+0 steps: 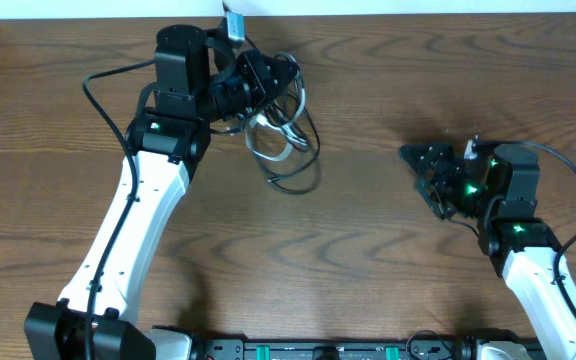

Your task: Untangle cables

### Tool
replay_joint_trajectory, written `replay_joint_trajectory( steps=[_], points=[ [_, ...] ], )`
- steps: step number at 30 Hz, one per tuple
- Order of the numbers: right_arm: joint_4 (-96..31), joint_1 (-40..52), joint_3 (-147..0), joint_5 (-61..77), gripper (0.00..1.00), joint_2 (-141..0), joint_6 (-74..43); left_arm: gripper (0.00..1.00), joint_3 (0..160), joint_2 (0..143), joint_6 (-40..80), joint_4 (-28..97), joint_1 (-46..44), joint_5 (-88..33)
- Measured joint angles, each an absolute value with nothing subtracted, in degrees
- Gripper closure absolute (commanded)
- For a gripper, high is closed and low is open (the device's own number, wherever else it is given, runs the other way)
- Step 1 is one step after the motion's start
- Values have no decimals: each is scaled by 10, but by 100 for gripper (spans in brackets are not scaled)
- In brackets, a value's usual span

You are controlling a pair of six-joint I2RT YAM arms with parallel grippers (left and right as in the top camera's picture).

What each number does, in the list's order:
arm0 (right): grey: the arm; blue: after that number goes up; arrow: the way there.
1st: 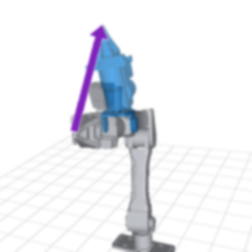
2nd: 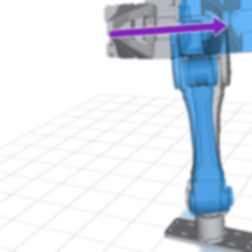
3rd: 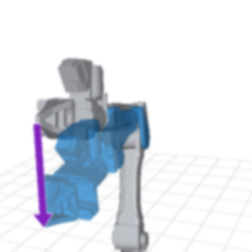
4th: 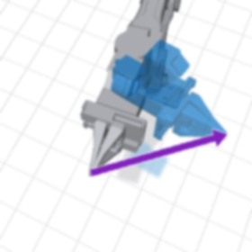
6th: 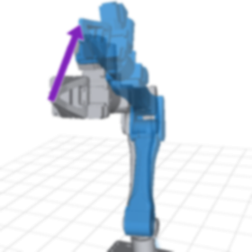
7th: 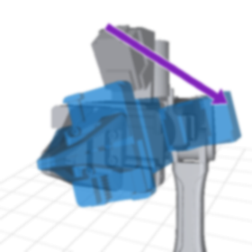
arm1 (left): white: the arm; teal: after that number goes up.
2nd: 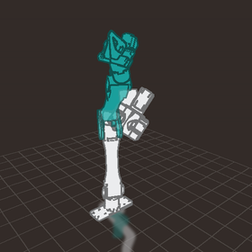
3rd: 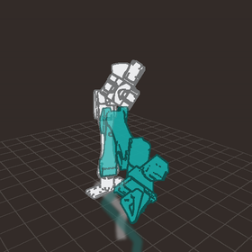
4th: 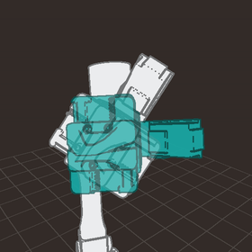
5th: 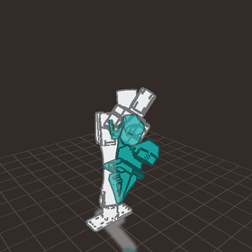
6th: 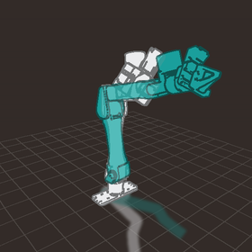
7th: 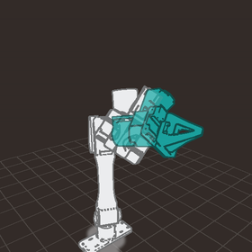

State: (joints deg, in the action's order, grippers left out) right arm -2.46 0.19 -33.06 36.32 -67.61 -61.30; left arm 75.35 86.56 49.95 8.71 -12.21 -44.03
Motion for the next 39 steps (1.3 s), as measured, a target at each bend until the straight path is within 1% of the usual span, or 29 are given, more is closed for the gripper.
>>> replay_joint_trajectory(
  steps=[3,9,14,22,25,29,31,35,39],
  points=[
    [23,2,-330,393,1,-676,-593,92,754,866,500,87,-122,-454],
    [117,2,-329,468,1,-676,-506,92,754,866,524,86,-122,-479],
    [149,7,-329,517,1,-676,-429,92,754,866,554,86,-124,-494],
    [201,54,-329,535,1,-676,-363,92,754,866,566,74,-161,-509],
    [206,77,-329,535,5,-676,-336,92,754,866,568,57,-176,-512],
    [208,103,-329,521,5,-677,-309,92,754,866,570,53,-186,-512],
    [211,110,-329,514,11,-677,-303,92,754,866,570,53,-191,-512],
    [226,111,-329,507,20,-677,-294,92,754,866,570,53,-203,-514],
    [232,111,-329,503,22,-677,-291,92,754,866,568,53,-216,-517]
  ],
)
